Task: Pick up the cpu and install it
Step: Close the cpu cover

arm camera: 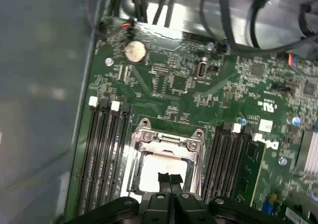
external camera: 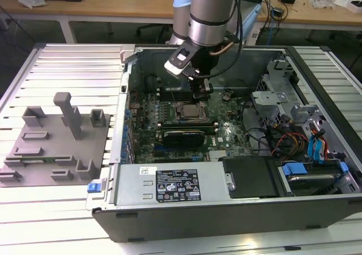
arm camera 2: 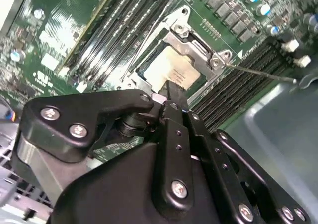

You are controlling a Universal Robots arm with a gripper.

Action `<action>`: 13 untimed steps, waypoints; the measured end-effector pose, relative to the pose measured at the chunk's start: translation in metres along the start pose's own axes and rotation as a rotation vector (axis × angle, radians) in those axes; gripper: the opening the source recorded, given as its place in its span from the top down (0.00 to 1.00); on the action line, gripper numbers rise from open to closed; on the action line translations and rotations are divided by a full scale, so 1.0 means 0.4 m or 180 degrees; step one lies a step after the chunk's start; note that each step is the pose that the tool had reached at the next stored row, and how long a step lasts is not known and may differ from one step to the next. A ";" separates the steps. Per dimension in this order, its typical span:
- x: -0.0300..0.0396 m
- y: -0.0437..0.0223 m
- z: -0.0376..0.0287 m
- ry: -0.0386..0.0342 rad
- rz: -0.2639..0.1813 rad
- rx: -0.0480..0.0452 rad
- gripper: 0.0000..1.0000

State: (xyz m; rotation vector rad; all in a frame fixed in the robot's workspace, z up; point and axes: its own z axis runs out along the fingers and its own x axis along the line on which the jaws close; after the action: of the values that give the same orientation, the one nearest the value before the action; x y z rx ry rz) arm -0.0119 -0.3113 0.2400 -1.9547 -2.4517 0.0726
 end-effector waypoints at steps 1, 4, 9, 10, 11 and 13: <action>0.000 0.000 0.000 -0.0002 -0.0052 -0.0001 0.89; 0.000 0.000 0.000 -0.0012 -0.0308 -0.0008 0.89; 0.000 0.000 0.000 -0.0024 -0.0596 -0.0015 0.89; 0.000 0.000 0.000 -0.0026 -0.0652 -0.0016 0.89; 0.000 0.000 0.000 -0.0028 -0.0712 -0.0018 0.89; 0.000 0.000 0.001 -0.0033 -0.0842 -0.0021 0.89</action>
State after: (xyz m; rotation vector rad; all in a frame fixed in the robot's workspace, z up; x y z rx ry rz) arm -0.0119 -0.3113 0.2398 -1.6171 -2.6936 0.0732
